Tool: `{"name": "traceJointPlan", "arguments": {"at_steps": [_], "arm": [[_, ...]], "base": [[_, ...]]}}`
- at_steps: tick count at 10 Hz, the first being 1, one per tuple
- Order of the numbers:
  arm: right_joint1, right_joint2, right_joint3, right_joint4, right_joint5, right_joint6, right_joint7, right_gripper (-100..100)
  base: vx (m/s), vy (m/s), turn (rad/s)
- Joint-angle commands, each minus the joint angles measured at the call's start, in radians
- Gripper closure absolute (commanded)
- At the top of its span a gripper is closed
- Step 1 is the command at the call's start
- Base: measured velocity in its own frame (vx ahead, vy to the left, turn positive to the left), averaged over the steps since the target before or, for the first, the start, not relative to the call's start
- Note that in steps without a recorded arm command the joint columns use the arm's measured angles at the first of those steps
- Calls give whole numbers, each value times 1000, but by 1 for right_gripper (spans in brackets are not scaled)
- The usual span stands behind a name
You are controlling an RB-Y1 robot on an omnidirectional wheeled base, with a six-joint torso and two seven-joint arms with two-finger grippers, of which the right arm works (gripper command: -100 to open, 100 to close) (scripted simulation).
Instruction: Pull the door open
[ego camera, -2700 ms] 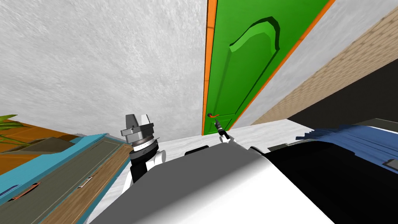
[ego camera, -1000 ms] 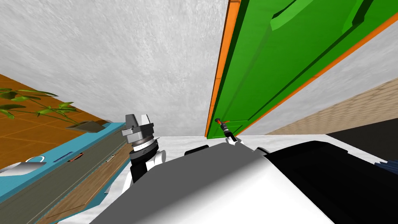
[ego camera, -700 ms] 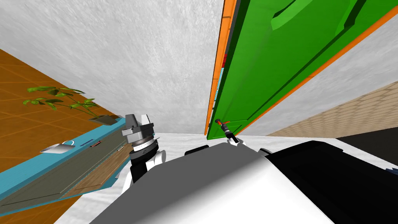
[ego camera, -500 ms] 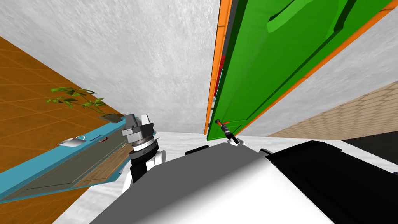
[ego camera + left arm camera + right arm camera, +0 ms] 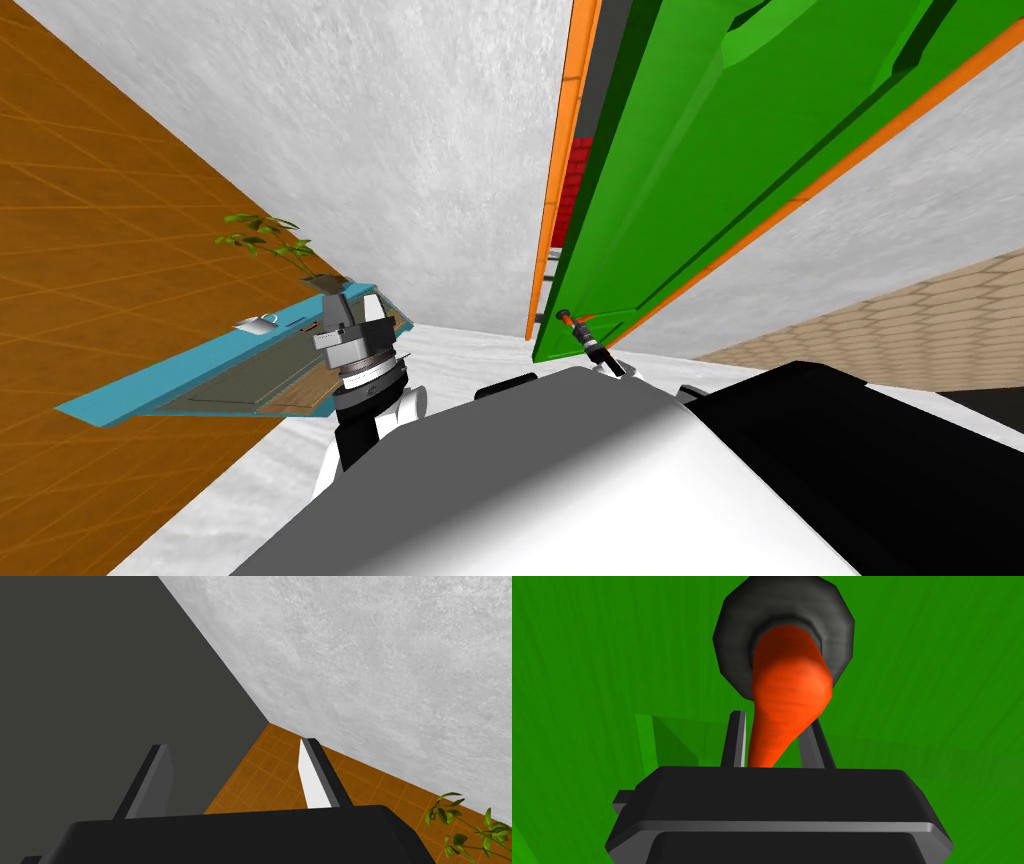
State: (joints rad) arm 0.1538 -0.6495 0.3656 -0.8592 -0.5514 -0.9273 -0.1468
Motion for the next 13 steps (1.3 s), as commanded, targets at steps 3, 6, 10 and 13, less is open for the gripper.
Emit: {"name": "traceJointPlan", "arguments": {"at_steps": [3,6,10,13], "arm": [[45,-49,40,-16,-17,-59,-22,100],[70,-60,64,-8,-24,-98,-31,100],[103,-89,98,4,-39,-166,-47,100],[124,-107,120,12,-48,-209,-57,100]], "base": [[-231,-54,147],[-179,-68,163],[-203,-84,175],[-175,-52,143]]}}
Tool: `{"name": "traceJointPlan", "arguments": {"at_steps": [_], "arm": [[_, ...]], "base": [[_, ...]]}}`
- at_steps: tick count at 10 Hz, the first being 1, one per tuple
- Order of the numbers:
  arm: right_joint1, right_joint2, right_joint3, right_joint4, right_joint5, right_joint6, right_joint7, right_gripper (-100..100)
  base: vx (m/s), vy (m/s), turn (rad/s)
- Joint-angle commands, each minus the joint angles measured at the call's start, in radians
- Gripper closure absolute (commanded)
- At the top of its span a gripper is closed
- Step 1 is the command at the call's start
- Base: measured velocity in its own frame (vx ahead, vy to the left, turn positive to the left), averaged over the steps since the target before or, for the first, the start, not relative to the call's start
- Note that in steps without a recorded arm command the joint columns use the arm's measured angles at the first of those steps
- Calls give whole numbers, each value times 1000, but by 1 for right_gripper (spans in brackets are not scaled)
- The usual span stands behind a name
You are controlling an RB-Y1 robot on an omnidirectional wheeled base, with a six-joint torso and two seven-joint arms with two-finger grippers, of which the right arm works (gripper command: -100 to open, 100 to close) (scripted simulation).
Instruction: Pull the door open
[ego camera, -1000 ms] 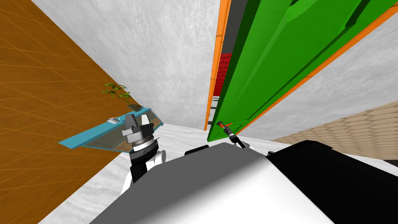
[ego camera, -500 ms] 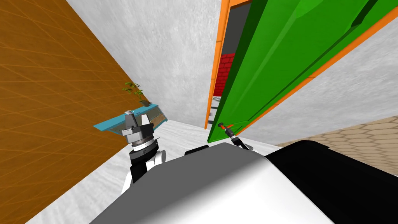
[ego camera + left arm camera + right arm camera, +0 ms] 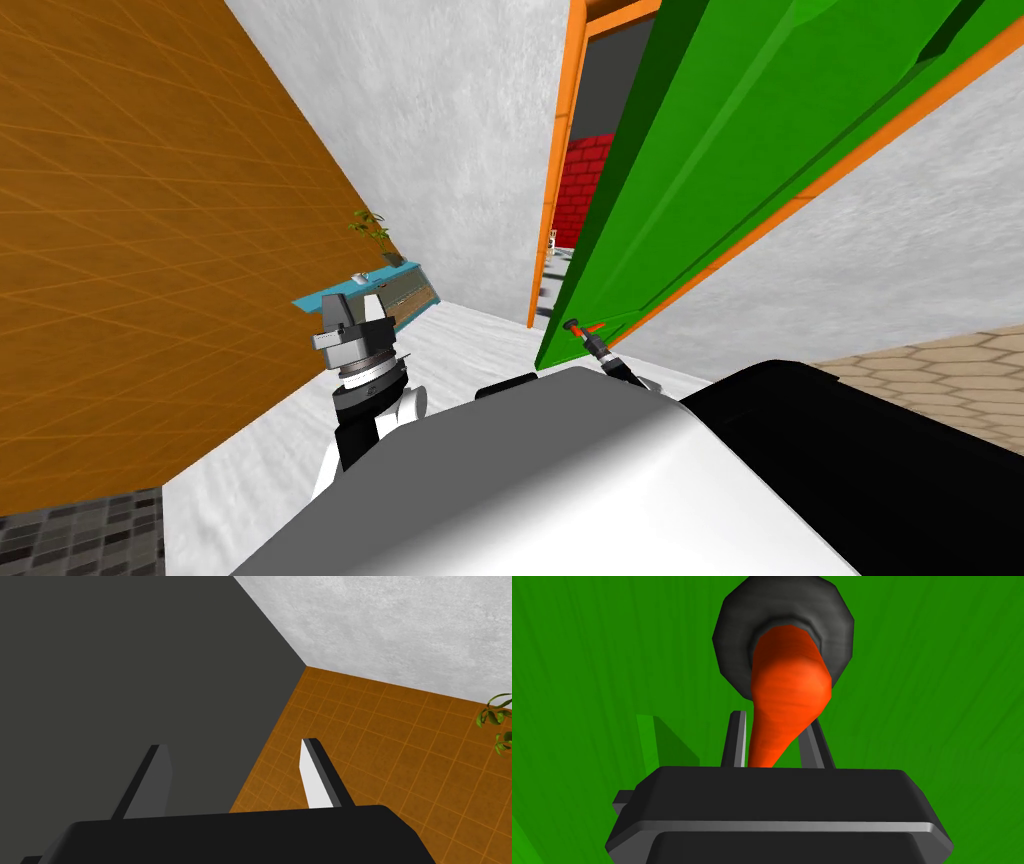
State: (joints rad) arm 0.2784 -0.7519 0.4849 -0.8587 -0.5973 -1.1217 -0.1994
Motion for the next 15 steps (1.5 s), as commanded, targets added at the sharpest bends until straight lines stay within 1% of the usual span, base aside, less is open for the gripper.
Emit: {"name": "traceJointPlan", "arguments": {"at_steps": [1,2,11,12,15], "arm": [[0,0,0,0,0,0,0,100],[2,-3,10,11,-1,-16,-6,100],[8,-26,53,63,-12,-99,-31,100],[9,-21,55,53,-10,-88,-29,100],[5,-24,69,74,-13,-109,-38,100]], "base": [[-72,-11,21],[-149,-62,172],[-214,-72,164],[-90,-16,27],[-182,-52,171]]}}
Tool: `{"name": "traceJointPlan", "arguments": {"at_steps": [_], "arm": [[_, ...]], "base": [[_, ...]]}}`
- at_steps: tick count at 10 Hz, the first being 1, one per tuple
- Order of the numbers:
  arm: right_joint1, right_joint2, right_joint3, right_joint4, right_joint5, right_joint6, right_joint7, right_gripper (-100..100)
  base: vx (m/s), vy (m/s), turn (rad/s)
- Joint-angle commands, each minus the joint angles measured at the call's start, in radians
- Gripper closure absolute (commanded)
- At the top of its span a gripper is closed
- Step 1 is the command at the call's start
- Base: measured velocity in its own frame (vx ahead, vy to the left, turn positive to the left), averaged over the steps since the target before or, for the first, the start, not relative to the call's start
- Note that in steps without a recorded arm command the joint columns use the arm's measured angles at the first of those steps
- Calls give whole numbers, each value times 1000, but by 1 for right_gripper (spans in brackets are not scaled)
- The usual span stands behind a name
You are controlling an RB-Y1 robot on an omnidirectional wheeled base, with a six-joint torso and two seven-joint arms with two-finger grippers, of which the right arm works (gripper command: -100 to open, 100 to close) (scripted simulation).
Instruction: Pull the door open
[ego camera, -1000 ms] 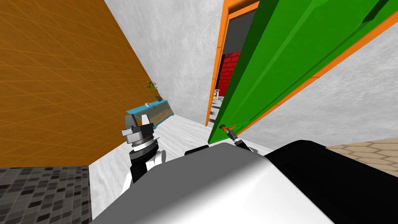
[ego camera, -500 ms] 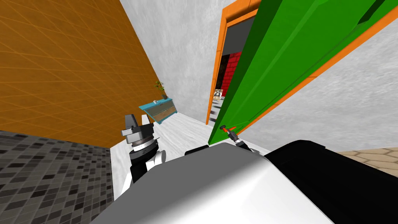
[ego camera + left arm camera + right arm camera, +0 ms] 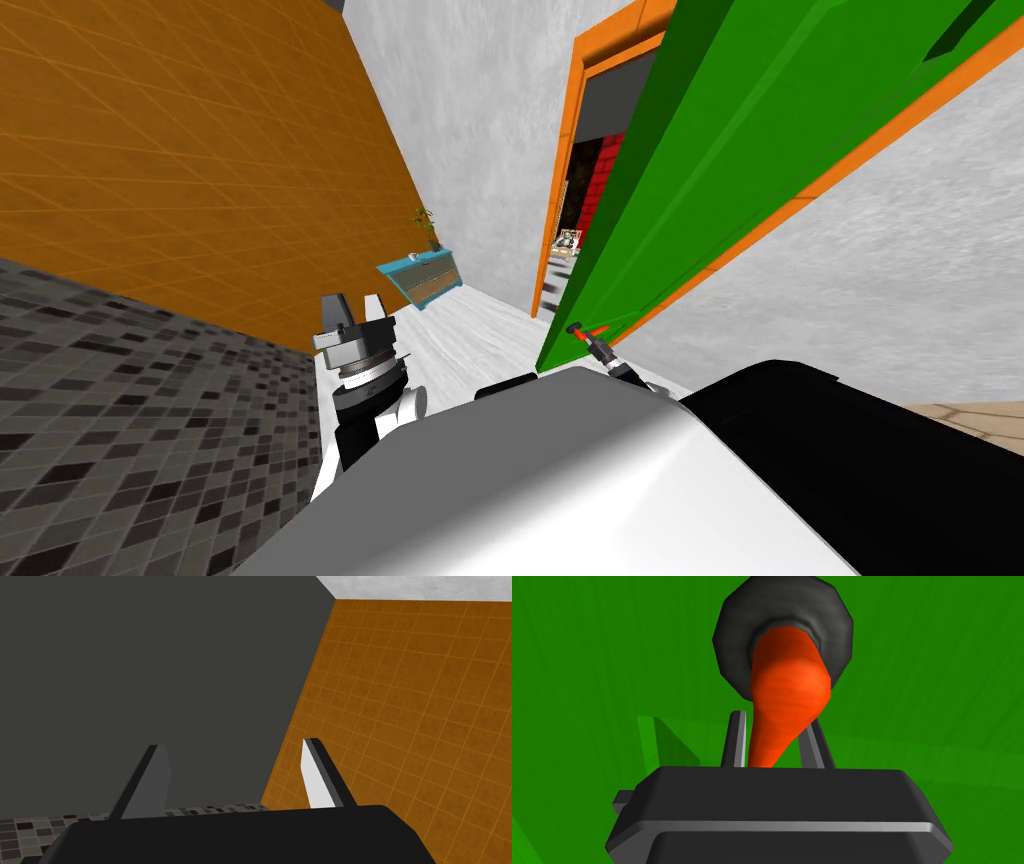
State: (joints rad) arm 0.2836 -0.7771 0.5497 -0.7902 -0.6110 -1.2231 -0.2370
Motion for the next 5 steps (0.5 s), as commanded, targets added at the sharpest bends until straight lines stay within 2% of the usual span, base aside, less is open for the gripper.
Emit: {"name": "traceJointPlan", "arguments": {"at_steps": [1,5], "arm": [[-2,-1,8,11,0,-14,-3,100],[-8,-7,24,35,-5,-40,-12,100]], "base": [[-209,-68,151],[-201,-82,170]]}}
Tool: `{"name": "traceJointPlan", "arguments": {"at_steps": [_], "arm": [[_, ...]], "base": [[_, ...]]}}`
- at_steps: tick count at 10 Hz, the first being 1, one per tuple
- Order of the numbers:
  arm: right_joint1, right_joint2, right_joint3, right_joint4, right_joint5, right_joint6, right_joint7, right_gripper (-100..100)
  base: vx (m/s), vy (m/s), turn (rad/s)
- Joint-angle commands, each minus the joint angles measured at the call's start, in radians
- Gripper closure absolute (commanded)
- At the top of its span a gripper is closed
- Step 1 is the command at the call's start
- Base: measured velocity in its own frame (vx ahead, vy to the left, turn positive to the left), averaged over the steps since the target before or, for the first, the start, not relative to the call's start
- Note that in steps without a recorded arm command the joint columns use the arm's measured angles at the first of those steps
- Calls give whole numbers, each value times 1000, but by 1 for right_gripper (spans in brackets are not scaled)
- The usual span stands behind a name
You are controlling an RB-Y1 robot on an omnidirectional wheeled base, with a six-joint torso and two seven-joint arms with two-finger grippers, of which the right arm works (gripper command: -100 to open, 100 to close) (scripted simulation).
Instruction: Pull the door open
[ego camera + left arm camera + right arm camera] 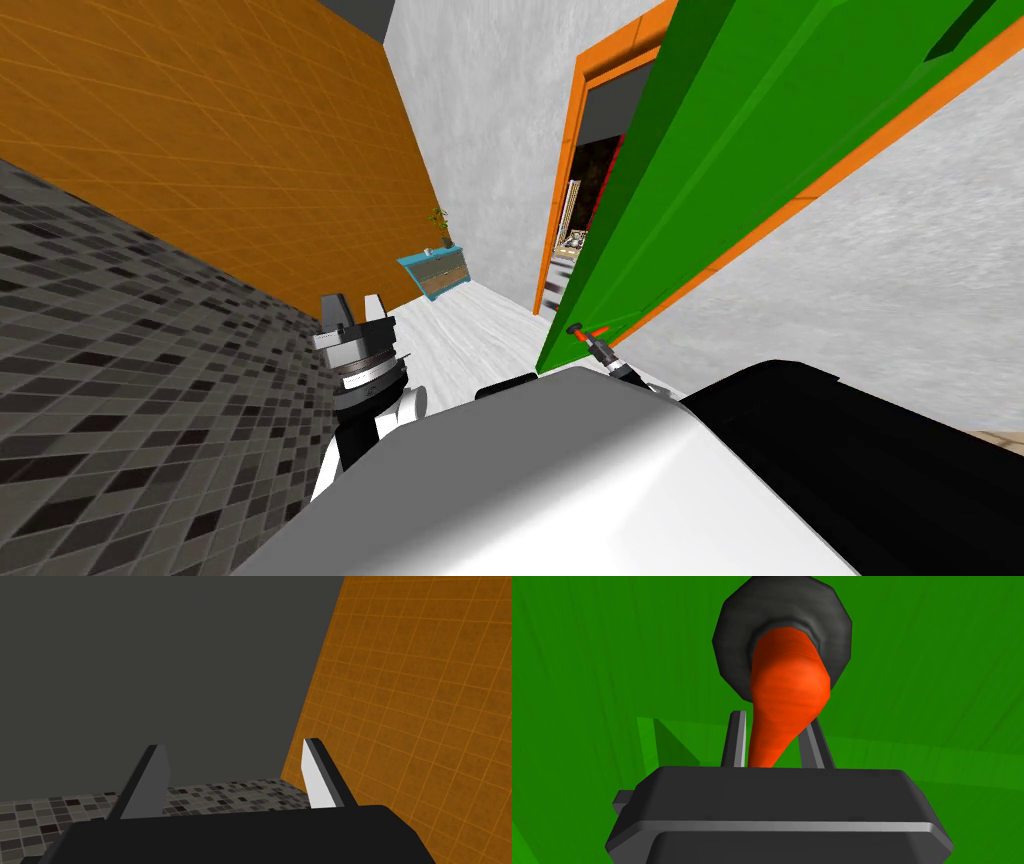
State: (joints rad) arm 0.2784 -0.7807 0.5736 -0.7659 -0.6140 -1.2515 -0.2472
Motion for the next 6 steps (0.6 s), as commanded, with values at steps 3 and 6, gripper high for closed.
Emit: {"name": "traceJointPlan", "arguments": {"at_steps": [3,6], "arm": [[-7,-6,9,25,-4,-26,-8,100],[-3,-3,20,27,-6,-31,-9,100]], "base": [[-200,-56,119],[-124,-45,114]]}}
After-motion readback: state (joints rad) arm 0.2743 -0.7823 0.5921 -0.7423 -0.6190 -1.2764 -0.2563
